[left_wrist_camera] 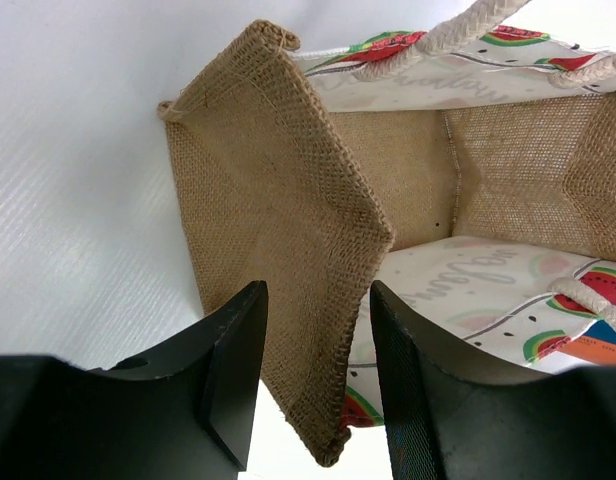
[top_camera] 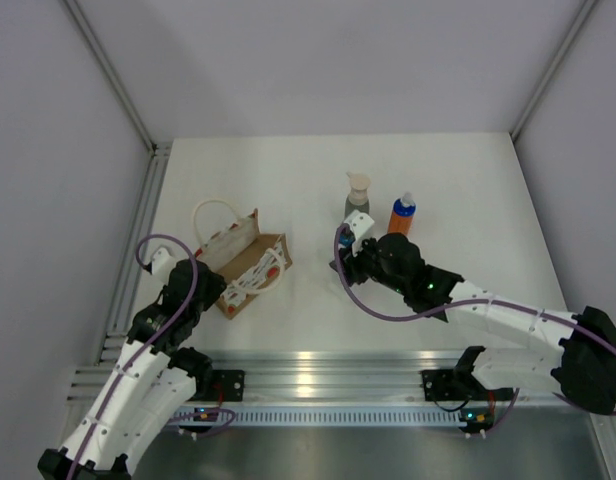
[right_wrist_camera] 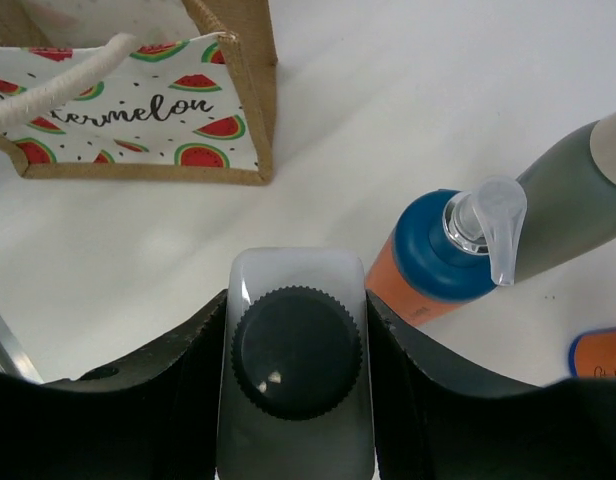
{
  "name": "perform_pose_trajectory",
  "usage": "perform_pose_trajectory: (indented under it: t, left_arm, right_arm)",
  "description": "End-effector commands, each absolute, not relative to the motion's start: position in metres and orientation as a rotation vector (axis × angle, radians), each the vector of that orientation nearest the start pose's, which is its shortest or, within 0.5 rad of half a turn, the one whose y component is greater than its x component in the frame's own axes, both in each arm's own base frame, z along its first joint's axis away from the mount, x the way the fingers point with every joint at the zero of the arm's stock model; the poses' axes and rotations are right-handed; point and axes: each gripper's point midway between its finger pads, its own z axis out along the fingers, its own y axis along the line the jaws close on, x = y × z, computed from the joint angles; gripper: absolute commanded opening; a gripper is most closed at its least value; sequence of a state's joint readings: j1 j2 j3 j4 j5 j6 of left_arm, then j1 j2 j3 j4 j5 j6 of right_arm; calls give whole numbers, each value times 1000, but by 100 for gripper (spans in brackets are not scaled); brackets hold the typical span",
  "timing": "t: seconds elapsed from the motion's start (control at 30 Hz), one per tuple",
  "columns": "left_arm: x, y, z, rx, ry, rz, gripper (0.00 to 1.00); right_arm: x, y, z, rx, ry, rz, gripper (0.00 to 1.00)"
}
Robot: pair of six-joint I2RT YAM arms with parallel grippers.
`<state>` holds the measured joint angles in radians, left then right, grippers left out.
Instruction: Take the personal care products out of the canvas bag
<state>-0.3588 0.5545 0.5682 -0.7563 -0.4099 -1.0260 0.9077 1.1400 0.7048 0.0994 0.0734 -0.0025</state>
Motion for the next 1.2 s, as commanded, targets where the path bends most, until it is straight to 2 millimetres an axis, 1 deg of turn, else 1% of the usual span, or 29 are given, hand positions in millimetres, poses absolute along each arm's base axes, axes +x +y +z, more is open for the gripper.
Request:
perform_pose_trajectory:
  t: [0.0,0.3,0.63,0.93,1.03,1.13,1.17]
  left_arm:
    - [215,-35,140,-941,2011,-268,50]
    - [215,-35,145,-928,2004,-272,50]
    - [215,-36,145,-923,2008,-275,50]
    - [215,-37,146,-912,2009,-284,50]
    - [215,-39,148,-901,2012,-293,51]
    - [214,-40,150,-888,2015,-307,54]
    - [214,-41,151,-883,2015,-313,55]
  right_arm:
    - [257,307,270,-646,1527,640,0]
    - [263,305,240,-663,1609,586,0]
    - [264,306,231,-678,1625,575,0]
    - [269,315,211,-718,1678,557,0]
    - [270,317,206,-717,1693,551,0]
    - [270,317,204,-712,1699,555,0]
    - [269,317,206,-712,1695,558,7]
